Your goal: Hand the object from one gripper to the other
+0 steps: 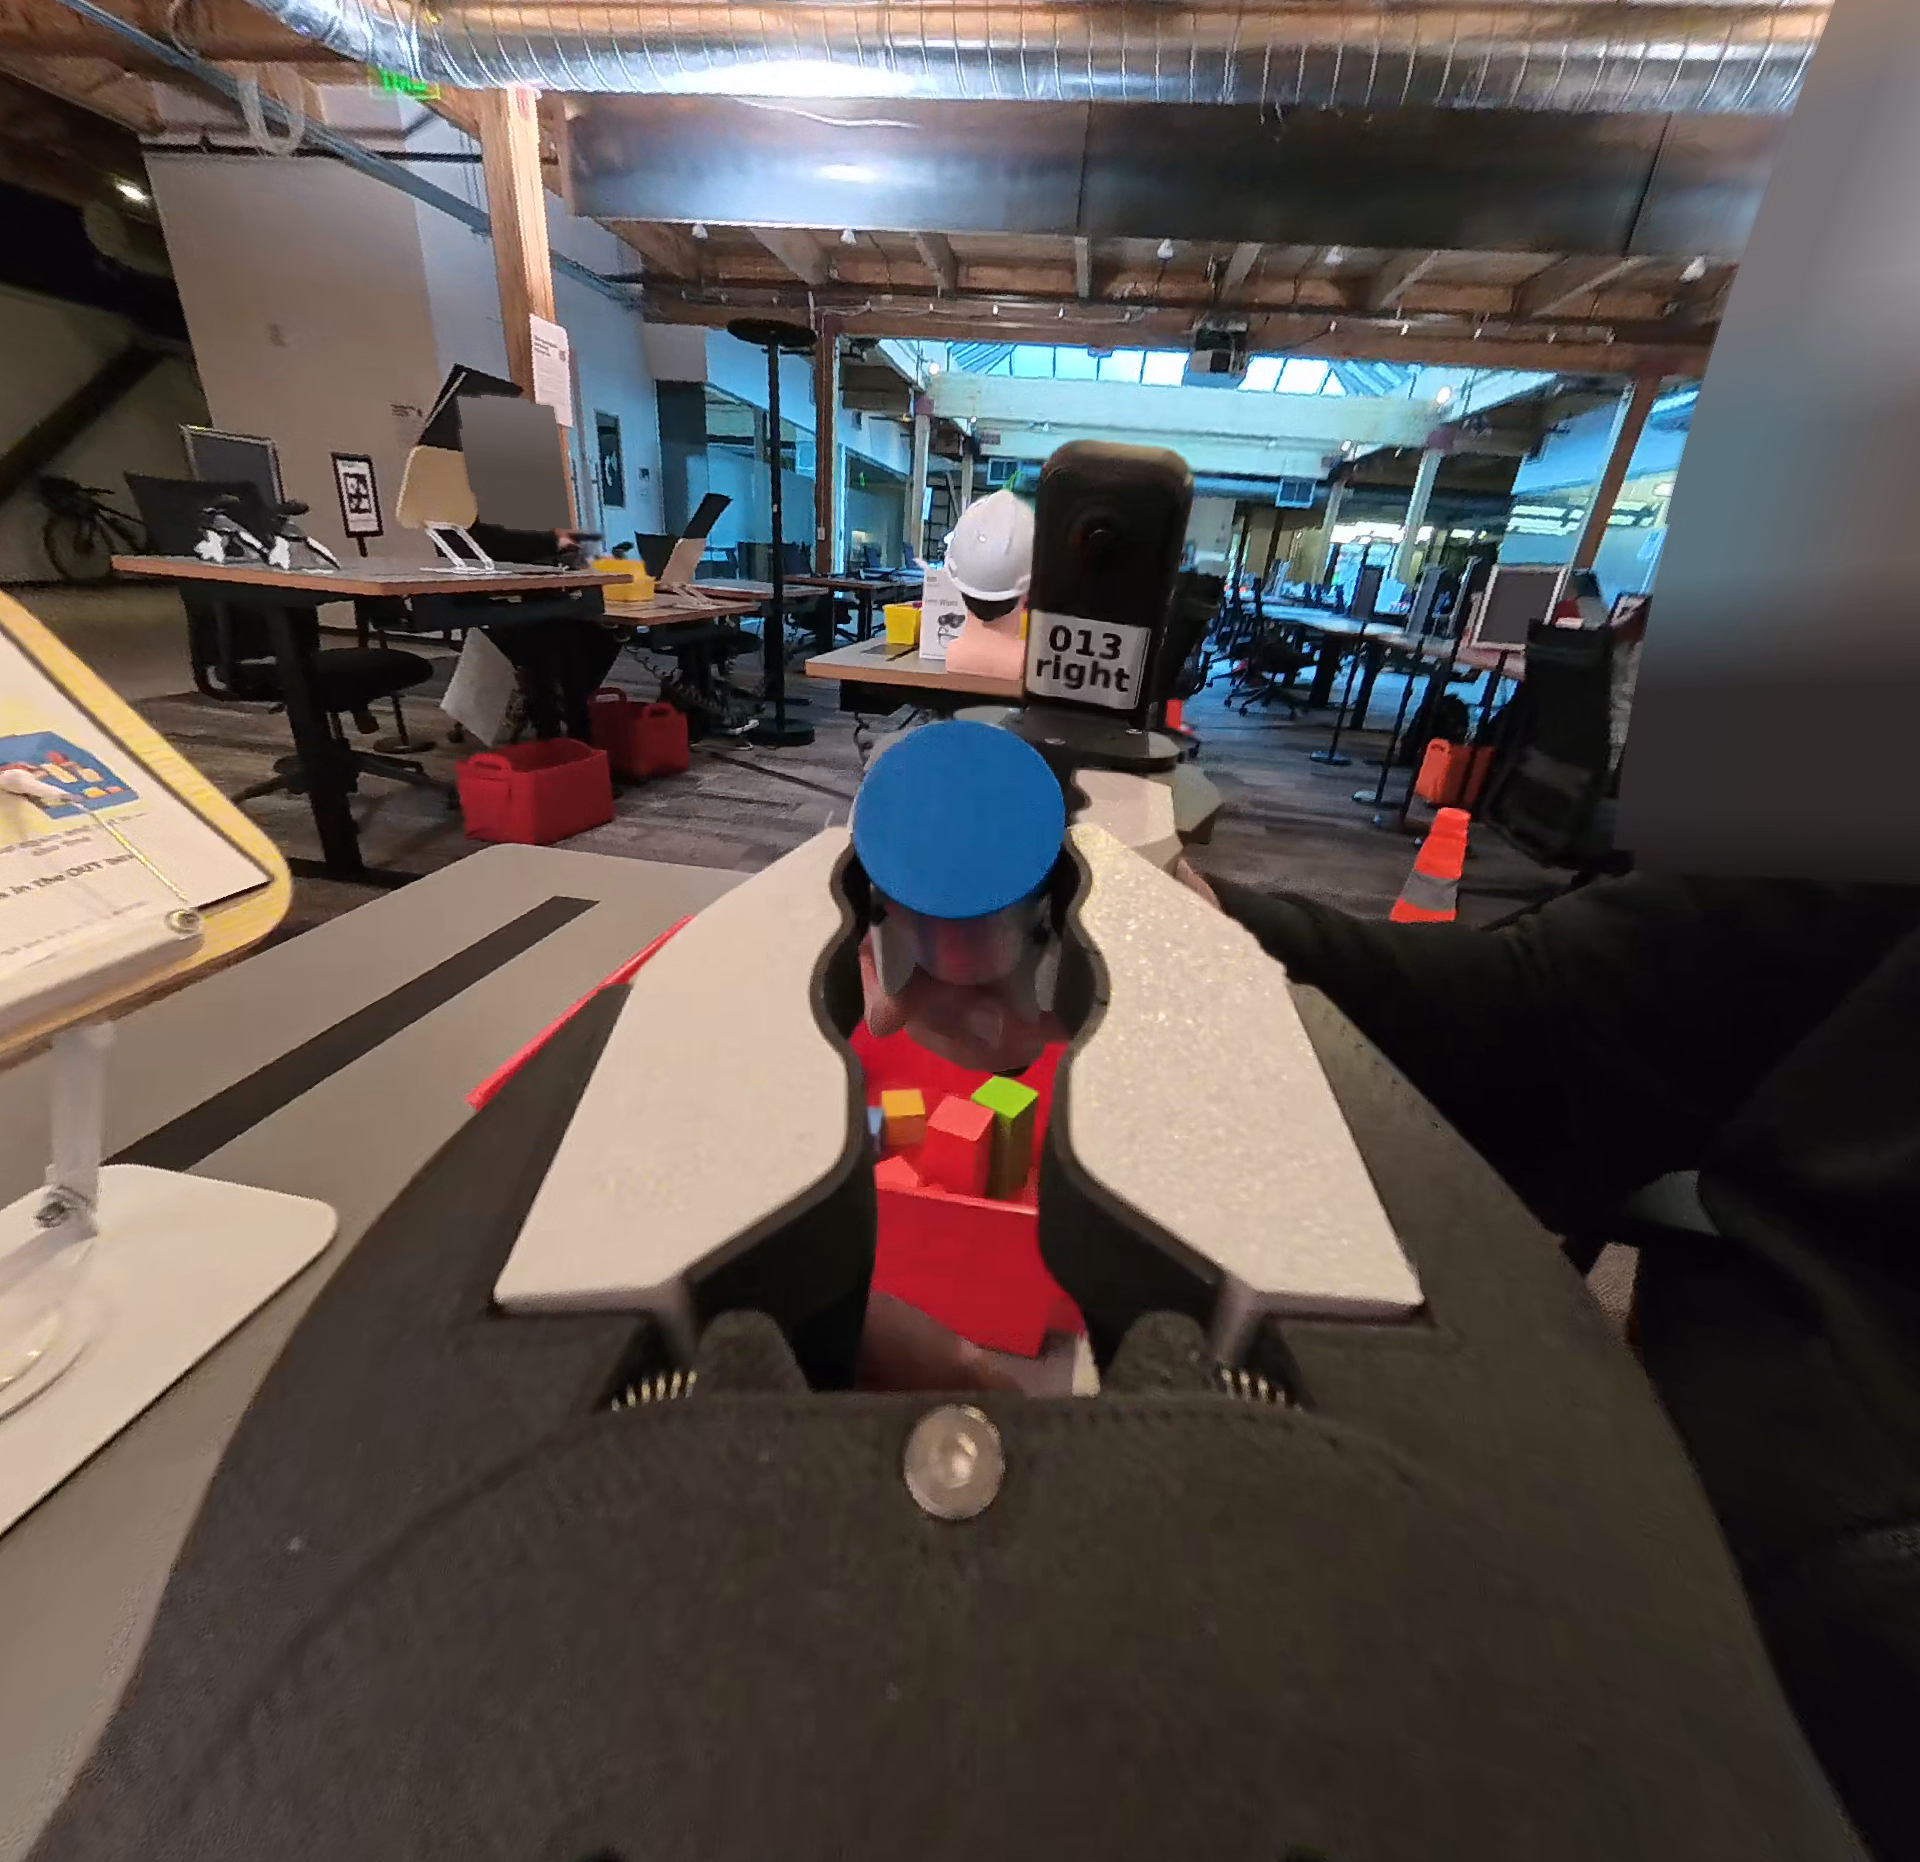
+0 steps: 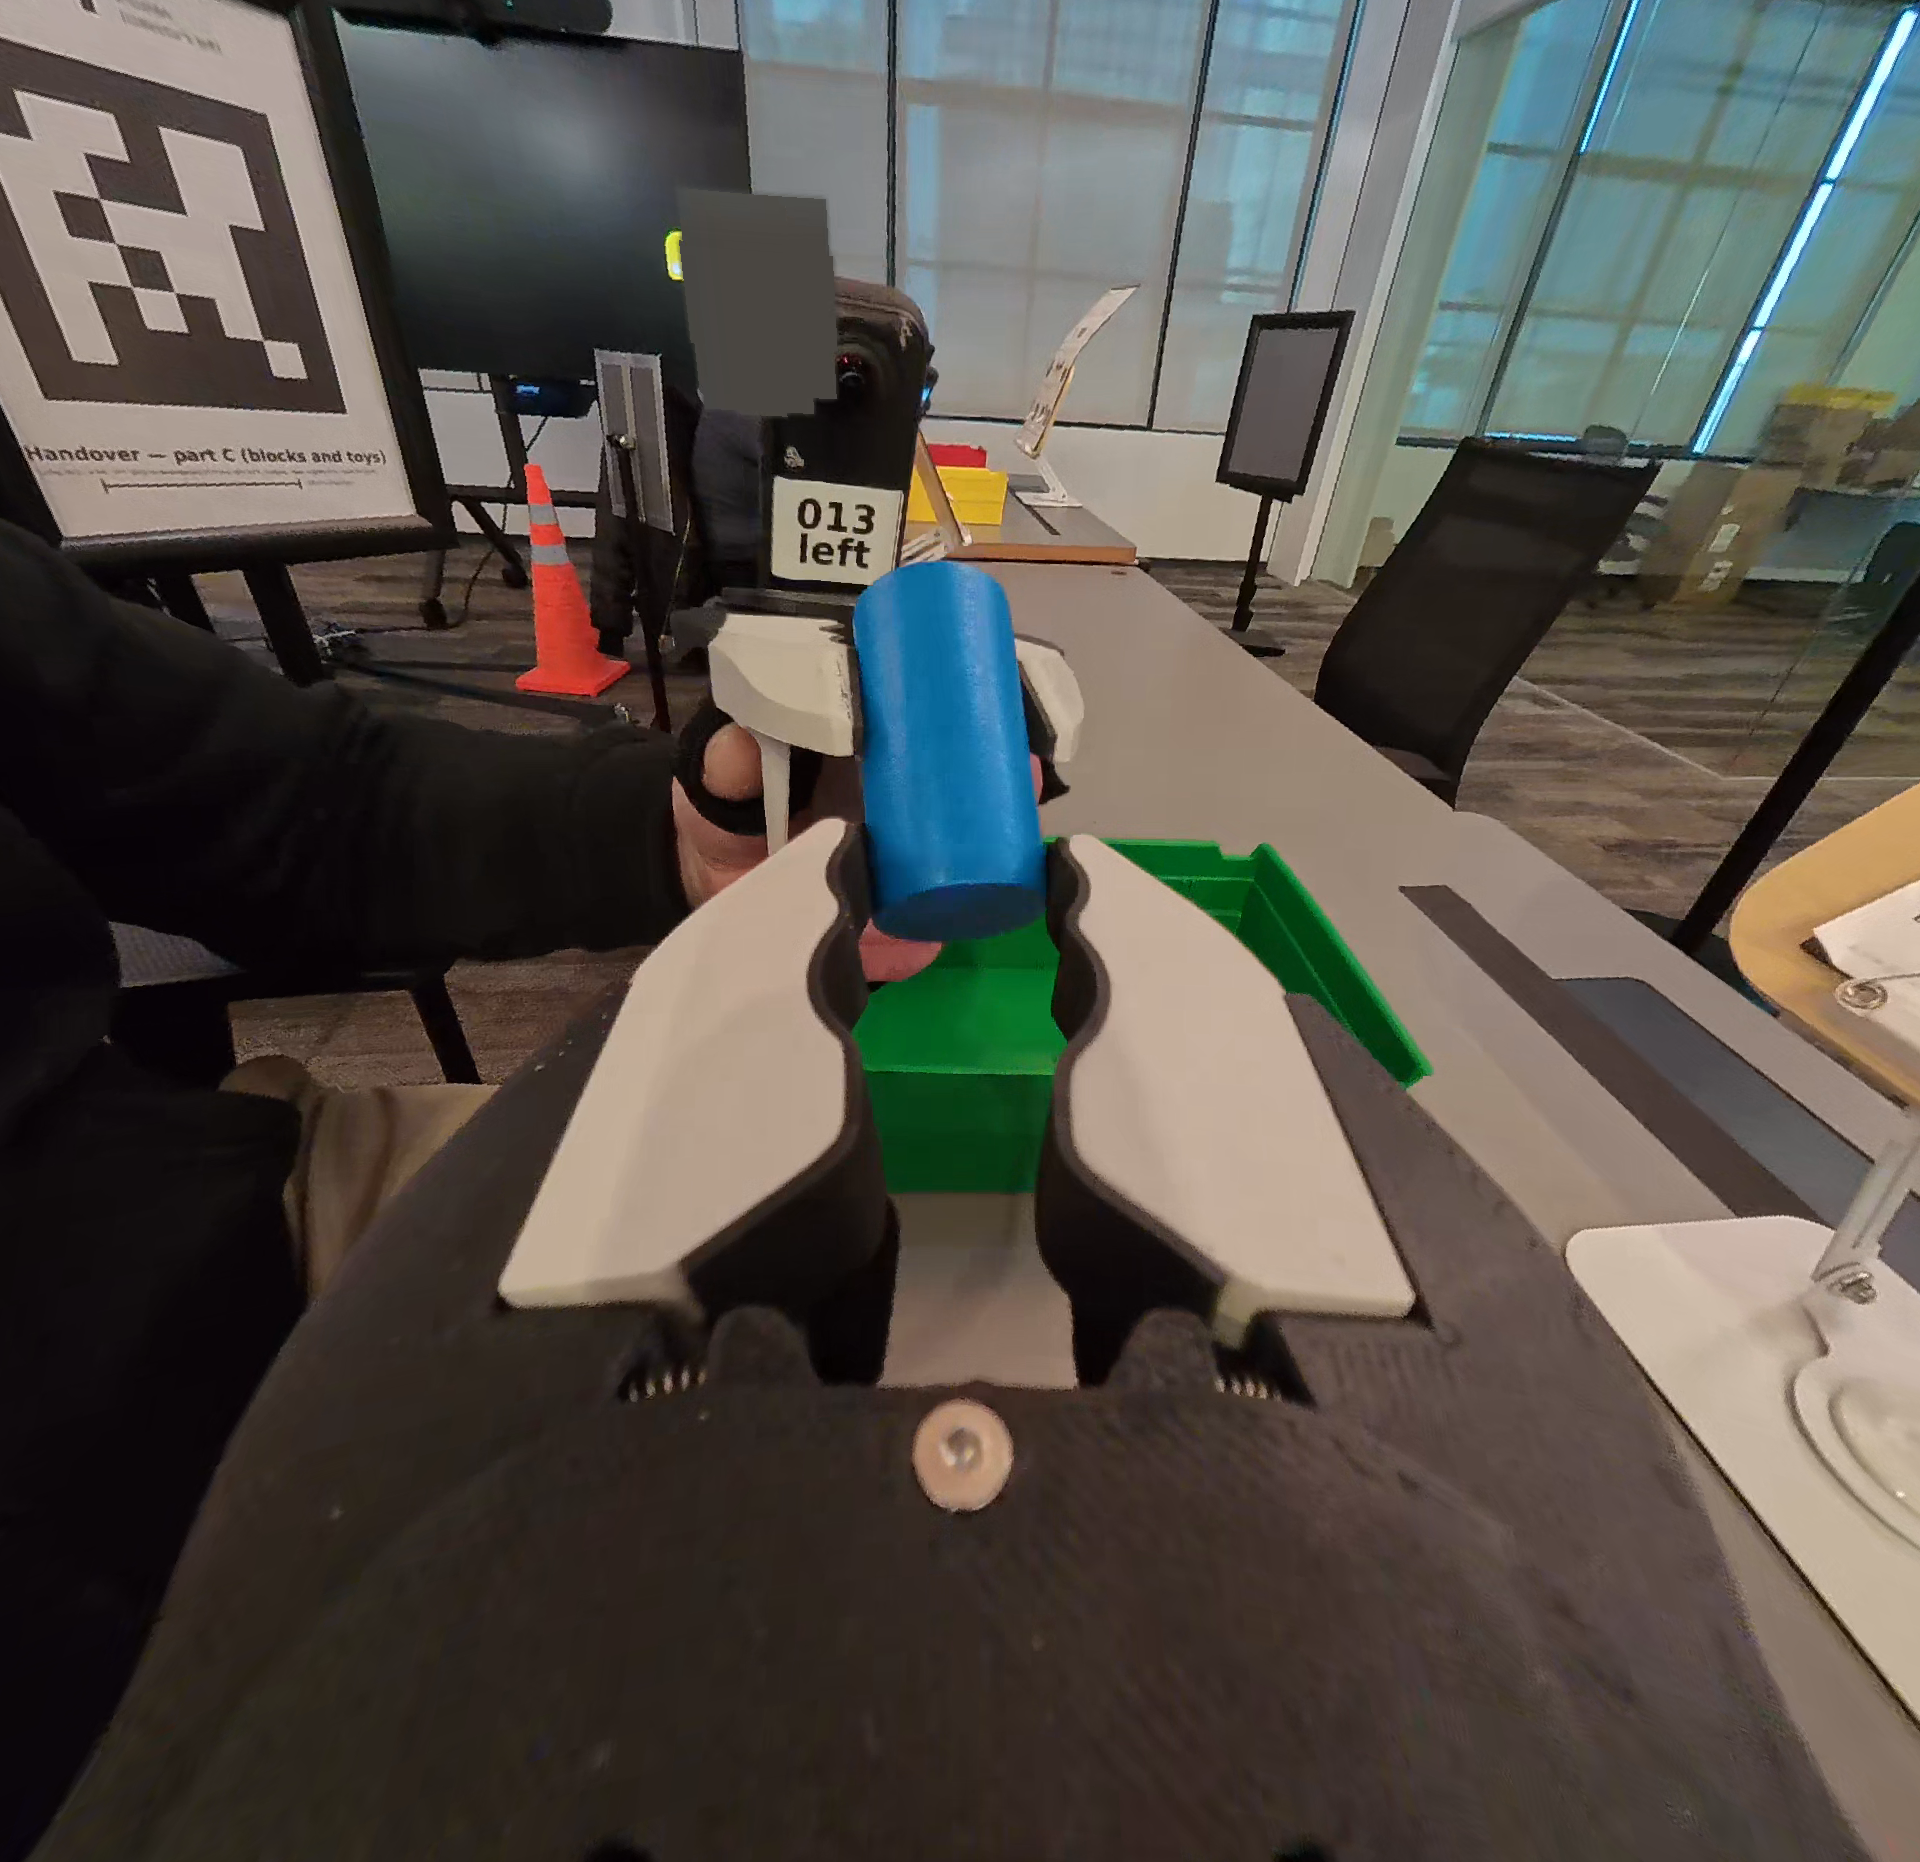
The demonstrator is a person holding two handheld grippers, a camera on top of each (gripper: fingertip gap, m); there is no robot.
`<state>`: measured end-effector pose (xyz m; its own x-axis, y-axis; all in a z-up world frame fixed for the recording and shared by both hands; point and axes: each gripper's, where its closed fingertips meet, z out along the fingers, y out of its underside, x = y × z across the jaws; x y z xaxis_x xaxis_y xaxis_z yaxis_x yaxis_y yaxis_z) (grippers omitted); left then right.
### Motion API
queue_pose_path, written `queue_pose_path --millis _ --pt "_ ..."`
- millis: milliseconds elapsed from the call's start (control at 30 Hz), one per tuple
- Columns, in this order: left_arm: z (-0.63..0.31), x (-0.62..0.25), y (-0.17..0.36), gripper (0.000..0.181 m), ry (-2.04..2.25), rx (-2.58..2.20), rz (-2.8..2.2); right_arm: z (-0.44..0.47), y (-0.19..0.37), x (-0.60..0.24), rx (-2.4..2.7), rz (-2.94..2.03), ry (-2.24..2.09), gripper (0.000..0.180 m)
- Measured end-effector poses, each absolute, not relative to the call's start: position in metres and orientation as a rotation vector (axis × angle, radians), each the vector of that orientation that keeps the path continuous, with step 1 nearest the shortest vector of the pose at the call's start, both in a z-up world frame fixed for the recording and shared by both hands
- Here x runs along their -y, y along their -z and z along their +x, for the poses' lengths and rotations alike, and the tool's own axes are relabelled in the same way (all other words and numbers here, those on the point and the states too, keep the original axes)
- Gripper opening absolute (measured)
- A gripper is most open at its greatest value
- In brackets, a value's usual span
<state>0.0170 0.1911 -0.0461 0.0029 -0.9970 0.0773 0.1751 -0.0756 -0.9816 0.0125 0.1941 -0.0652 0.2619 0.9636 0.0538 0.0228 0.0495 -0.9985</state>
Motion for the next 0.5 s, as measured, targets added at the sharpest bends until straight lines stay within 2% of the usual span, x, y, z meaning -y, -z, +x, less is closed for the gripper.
queue_pose_path --millis 500 --pt "0.020 -0.193 0.053 0.033 1.558 -0.881 -1.135 0.022 0.052 -0.197 0.940 -1.238 -1.057 0.032"
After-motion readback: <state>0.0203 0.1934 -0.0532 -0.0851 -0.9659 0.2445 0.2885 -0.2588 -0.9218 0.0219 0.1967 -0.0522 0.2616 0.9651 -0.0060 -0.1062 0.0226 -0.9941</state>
